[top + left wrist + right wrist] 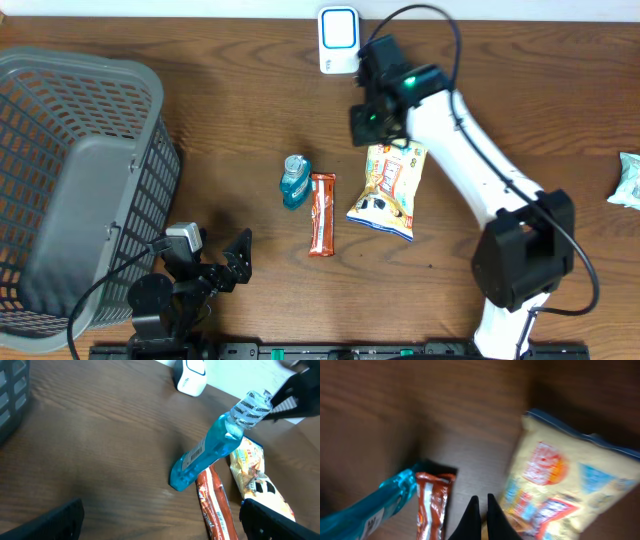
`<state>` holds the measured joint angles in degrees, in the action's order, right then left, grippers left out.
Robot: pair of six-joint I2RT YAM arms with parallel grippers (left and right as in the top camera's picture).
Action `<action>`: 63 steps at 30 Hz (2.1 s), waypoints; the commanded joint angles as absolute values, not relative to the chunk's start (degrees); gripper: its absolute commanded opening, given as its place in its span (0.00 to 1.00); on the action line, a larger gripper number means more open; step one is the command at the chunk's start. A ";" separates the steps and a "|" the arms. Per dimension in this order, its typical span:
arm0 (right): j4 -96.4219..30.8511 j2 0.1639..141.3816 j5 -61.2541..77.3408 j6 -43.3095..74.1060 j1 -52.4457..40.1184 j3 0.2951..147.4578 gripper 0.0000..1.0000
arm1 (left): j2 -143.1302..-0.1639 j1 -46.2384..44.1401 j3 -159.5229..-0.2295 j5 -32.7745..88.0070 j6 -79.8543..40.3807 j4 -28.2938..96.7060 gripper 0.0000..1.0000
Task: Scan the item barcode
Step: 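Reach the right gripper to the yellow diaper pack and grasp it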
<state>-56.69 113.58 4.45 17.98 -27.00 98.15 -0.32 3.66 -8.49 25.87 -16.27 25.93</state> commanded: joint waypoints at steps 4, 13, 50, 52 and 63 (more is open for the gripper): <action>-54.37 118.41 6.57 22.33 -33.34 89.82 0.01 | -0.23 3.95 -7.70 26.55 -15.75 27.18 0.99; -66.52 118.39 -10.33 30.48 -36.42 85.73 0.01 | -0.23 3.95 -7.70 26.55 -15.75 27.18 0.99; -46.37 116.40 -18.20 4.82 -33.36 71.44 0.89 | -0.23 3.95 -7.70 26.55 -15.75 27.18 0.99; -47.55 118.91 -15.73 4.73 -32.82 71.42 0.72 | -0.23 3.95 -7.70 26.55 -15.75 27.18 0.99; -60.64 116.53 12.27 -2.52 -26.72 77.67 0.01 | -0.23 3.95 -7.70 26.55 -15.75 27.18 0.99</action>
<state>-57.49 114.85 -10.39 3.33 -29.61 78.63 -0.32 3.66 -8.51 25.85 -16.27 25.93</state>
